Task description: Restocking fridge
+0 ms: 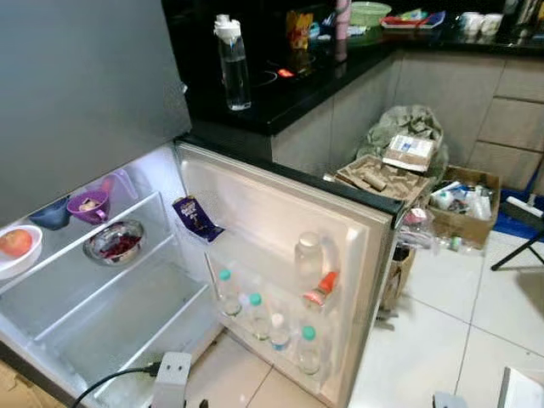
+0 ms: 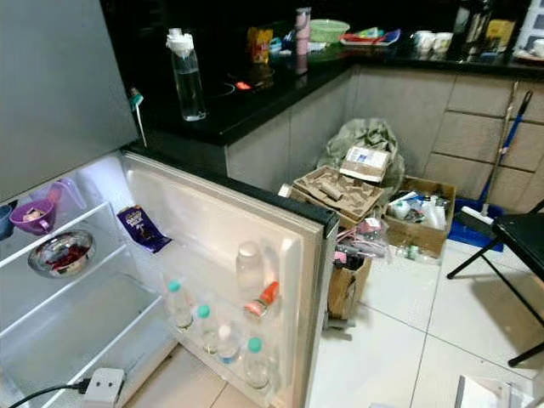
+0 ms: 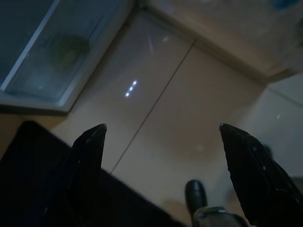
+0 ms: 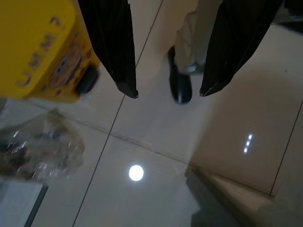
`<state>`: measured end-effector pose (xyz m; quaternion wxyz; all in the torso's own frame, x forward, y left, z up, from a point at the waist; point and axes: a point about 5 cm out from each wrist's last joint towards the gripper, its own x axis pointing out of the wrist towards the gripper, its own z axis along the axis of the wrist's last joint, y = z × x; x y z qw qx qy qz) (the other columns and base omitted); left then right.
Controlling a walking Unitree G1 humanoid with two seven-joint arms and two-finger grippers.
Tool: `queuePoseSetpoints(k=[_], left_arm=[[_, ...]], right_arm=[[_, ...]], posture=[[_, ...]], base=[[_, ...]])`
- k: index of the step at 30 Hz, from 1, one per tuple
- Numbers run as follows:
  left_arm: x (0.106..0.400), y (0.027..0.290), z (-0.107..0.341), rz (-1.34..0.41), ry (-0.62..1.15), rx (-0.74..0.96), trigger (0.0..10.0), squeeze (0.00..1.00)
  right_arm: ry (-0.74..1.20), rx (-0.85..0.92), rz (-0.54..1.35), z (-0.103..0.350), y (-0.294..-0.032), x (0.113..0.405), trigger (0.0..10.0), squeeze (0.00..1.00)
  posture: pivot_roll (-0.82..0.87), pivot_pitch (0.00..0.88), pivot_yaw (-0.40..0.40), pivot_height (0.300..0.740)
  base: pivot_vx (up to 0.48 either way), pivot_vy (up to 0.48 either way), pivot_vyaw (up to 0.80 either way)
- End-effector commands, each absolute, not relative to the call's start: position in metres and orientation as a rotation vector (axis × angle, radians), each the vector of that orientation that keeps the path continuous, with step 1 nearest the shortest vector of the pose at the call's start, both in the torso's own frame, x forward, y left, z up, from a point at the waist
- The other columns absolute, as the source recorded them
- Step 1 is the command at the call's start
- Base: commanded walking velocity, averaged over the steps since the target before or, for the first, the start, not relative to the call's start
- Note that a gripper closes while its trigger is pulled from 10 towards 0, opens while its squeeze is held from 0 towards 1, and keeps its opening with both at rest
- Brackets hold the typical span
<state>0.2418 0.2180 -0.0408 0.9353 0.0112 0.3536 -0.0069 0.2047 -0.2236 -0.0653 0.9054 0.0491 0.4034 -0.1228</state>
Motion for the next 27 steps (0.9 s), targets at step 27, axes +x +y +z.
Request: queuePoseSetpoints(k=[27], left_arm=[[0.2239, 0.2289, -0.0509, 0.071, 0.763, -0.021, 10.0, 0.00]], right_arm=[[0.837, 0.076, -0.194, -0.0654, -0.2142, 0.2084, 10.0, 0.00]], posture=[[-0.07, 0.106, 0.043, 0.740]], base=[[0.000, -0.266, 0.00]])
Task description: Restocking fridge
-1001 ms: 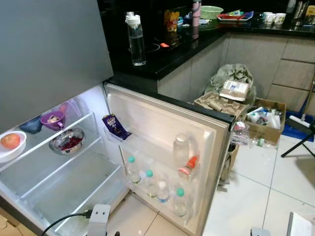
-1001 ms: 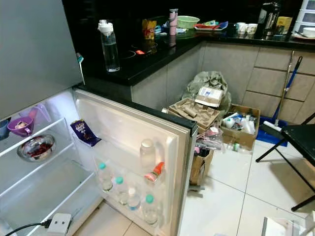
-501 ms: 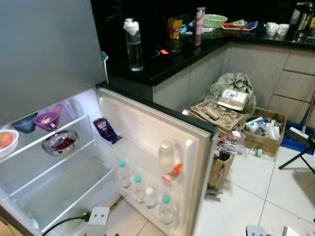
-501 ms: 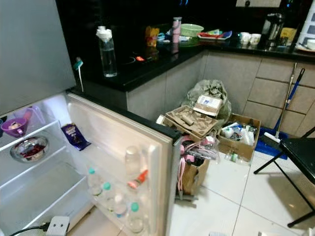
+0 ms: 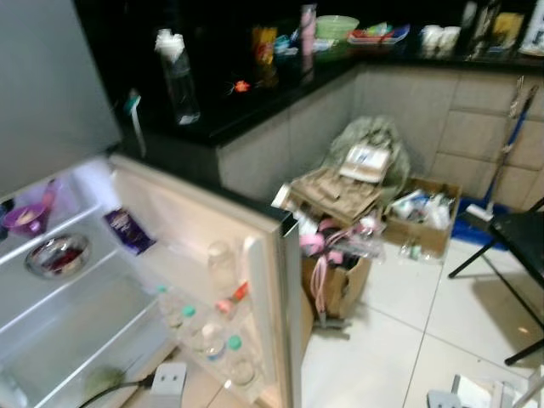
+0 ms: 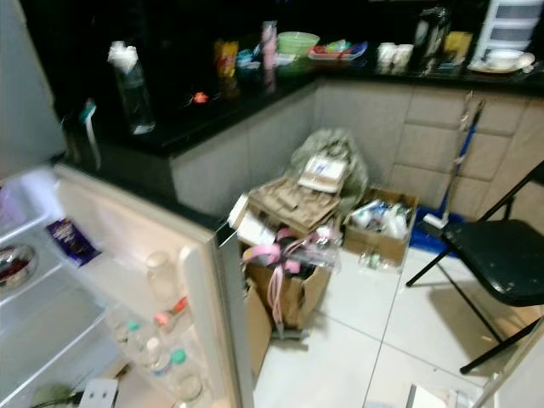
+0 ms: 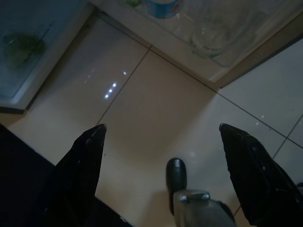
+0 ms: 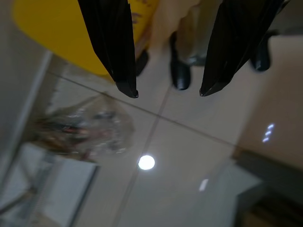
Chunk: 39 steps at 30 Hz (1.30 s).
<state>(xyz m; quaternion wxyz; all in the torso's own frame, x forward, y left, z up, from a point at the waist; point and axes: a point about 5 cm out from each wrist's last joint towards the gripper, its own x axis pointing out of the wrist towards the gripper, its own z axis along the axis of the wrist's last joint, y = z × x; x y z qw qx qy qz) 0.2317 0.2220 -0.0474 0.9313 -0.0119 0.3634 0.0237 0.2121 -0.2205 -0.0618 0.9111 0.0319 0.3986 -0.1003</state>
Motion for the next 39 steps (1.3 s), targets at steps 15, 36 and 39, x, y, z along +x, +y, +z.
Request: queuePoseSetpoints(k=[15, 36, 39], left_arm=[[0.224, 0.234, -0.050, 0.091, 0.760, -0.001, 10.0, 0.00], [0.220, 0.246, -0.047, 0.093, 0.751, 0.036, 10.0, 0.00], [0.219, 0.246, -0.048, 0.092, 0.750, 0.037, 10.0, 0.00]], right_arm=[[0.676, 0.084, -0.101, -0.038, -0.204, 0.250, 1.0, 0.00], [0.335, -0.134, -0.074, 0.082, -0.173, 0.367, 10.0, 0.00], [0.324, -0.153, -0.080, 0.088, -0.169, 0.371, 10.0, 0.00]], posture=[[-0.07, 0.114, 0.044, 0.740], [-0.05, 0.141, 0.047, 0.740], [-0.05, 0.141, 0.047, 0.740]], base=[[0.000, 0.000, 0.00], [0.000, 0.000, 0.00], [0.000, 0.000, 0.00]])
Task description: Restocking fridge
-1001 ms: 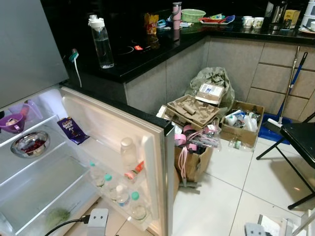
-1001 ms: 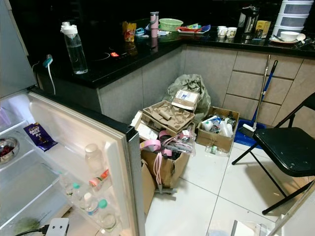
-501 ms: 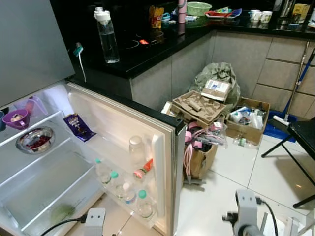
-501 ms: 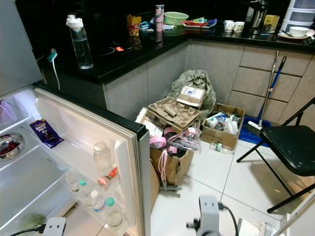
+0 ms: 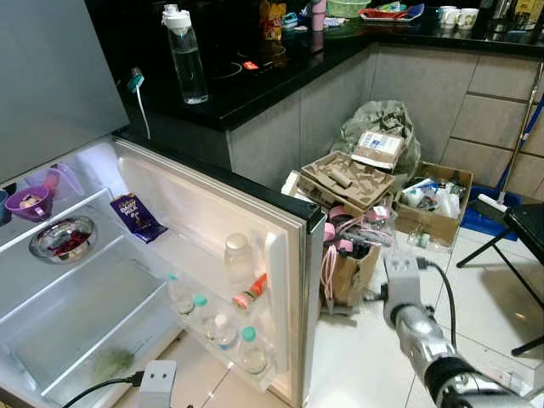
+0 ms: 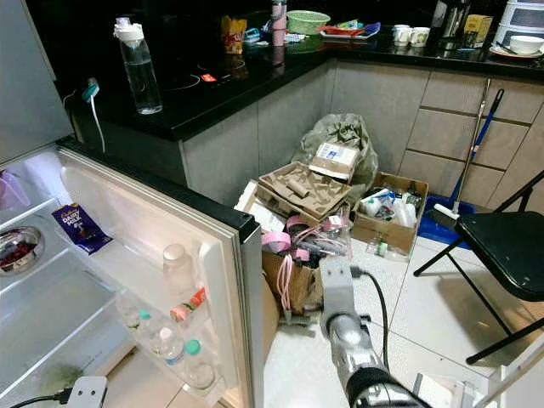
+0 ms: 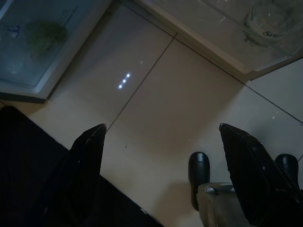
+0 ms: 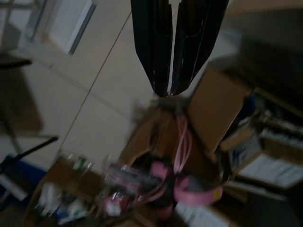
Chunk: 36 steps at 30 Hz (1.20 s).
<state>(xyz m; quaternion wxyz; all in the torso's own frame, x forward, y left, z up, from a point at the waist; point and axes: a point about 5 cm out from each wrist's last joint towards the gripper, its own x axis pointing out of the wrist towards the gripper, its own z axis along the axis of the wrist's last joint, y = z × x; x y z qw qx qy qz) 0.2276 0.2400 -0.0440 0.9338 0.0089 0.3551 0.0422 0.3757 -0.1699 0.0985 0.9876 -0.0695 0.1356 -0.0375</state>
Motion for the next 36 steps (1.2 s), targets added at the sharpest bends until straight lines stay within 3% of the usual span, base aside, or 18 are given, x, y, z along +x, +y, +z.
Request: queuePoseSetpoints(k=[1, 9, 12, 17, 28, 36], left_arm=[[0.219, 0.246, -0.048, 0.092, 0.750, 0.038, 10.0, 0.00], [0.216, 0.248, -0.048, 0.097, 0.747, 0.036, 10.0, 0.00], [0.217, 0.245, -0.048, 0.093, 0.740, 0.032, 10.0, 0.00], [0.219, 0.244, -0.047, 0.084, 0.733, 0.031, 10.0, 0.00], [0.221, 0.243, -0.045, 0.074, 0.726, 0.037, 10.0, 0.00], [0.218, 0.241, -0.047, 0.056, 0.736, 0.048, 10.0, 0.00]], right_arm=[[0.321, -0.148, -0.083, 0.089, -0.168, 0.372, 10.0, 0.00], [0.245, -0.093, 0.040, 0.112, -0.131, 0.384, 10.0, 0.00], [0.144, 0.026, 0.275, 0.132, -0.083, 0.387, 10.0, 0.00], [0.097, 0.106, 0.457, 0.141, -0.055, 0.383, 10.0, 0.00], [0.141, 0.234, 0.792, 0.132, -0.026, 0.365, 10.0, 0.00], [0.291, 0.422, 1.348, 0.119, 0.000, 0.329, 10.0, 0.00]], posture=[[-0.05, 0.145, 0.037, 0.740], [-0.04, 0.143, 0.033, 0.740], [-0.05, 0.145, 0.037, 0.740], [-0.04, 0.145, 0.039, 0.740], [-0.04, 0.145, 0.039, 0.740], [-0.05, 0.144, 0.043, 0.740]], base=[[0.000, 0.000, 0.00], [0.000, 0.000, 0.00], [0.000, 0.000, 0.00], [0.000, 0.000, 0.00], [0.000, 0.000, 0.00], [0.000, 0.000, 0.00]])
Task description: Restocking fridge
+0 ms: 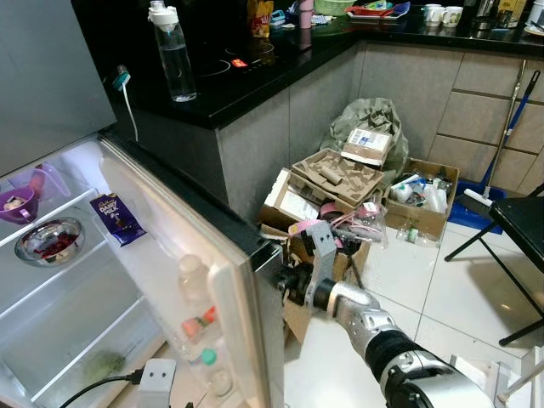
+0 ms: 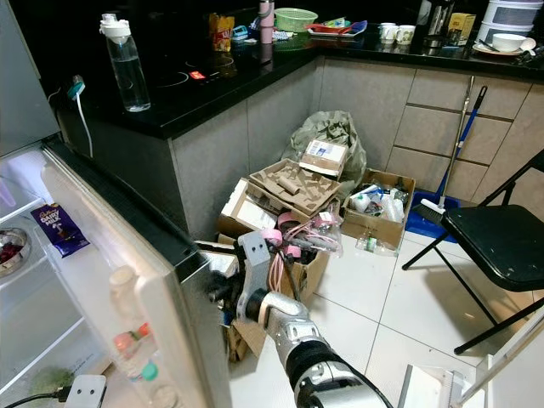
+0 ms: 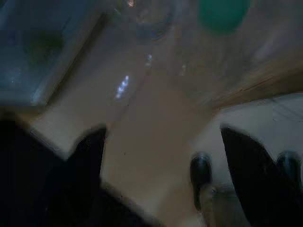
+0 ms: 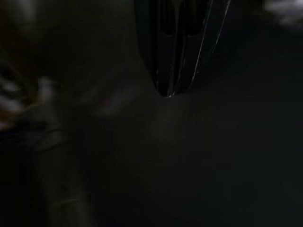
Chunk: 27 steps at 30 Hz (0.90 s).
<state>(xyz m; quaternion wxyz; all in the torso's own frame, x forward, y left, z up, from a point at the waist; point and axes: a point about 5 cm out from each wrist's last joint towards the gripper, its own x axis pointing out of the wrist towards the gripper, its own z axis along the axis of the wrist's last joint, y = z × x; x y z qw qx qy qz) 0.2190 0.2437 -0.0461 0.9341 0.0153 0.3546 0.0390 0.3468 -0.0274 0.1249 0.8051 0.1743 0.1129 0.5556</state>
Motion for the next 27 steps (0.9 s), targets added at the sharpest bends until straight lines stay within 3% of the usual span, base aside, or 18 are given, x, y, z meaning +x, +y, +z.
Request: queuePoseSetpoints(k=[1, 3, 6, 12, 20, 22, 26, 27], left_arm=[[0.216, 0.242, -0.049, 0.058, 0.743, 0.051, 10.0, 0.00], [0.209, 0.245, -0.052, 0.070, 0.765, 0.057, 10.0, 0.00], [0.201, 0.251, -0.056, 0.103, 0.790, 0.058, 10.0, 0.00], [0.190, 0.260, -0.059, 0.166, 0.806, 0.040, 10.0, 0.00], [0.185, 0.271, -0.058, 0.264, 0.781, 0.020, 10.0, 0.00], [0.180, 0.283, -0.056, 0.354, 0.776, -0.009, 10.0, 0.00], [0.176, 0.290, -0.055, 0.403, 0.783, -0.031, 10.0, 0.00], [0.169, 0.299, -0.056, 0.477, 0.801, -0.048, 10.0, 0.00]], right_arm=[[0.311, 0.432, 1.409, 0.116, 0.000, 0.324, 10.0, 0.00], [0.322, 0.311, 1.304, 0.101, -0.008, 0.325, 10.0, 0.00], [0.355, 0.156, 0.977, 0.081, -0.033, 0.335, 10.0, 0.00], [0.446, 0.134, 0.496, 0.047, -0.103, 0.337, 10.0, 0.00], [0.522, 0.116, 0.292, 0.012, -0.150, 0.310, 10.0, 0.00], [0.567, 0.106, 0.185, -0.007, -0.171, 0.291, 10.0, 0.00], [0.622, 0.076, 0.125, -0.022, -0.183, 0.273, 10.0, 0.00], [0.690, 0.056, 0.068, -0.039, -0.193, 0.251, 10.0, 0.00]], posture=[[-0.05, 0.144, 0.043, 0.740], [-0.05, 0.143, 0.043, 0.740], [-0.05, 0.143, 0.043, 0.740], [-0.04, 0.142, 0.039, 0.740], [-0.04, 0.139, 0.035, 0.740], [-0.04, 0.138, 0.033, 0.740], [-0.04, 0.136, 0.032, 0.740], [-0.03, 0.134, 0.033, 0.740]], base=[[0.000, 0.000, 0.00], [0.000, 0.000, 0.00], [0.000, 0.000, 0.00], [0.000, 0.000, 0.00], [0.000, 0.000, 0.00], [0.000, 0.000, 0.00], [0.000, 0.000, 0.00], [0.000, 0.000, 0.00]])
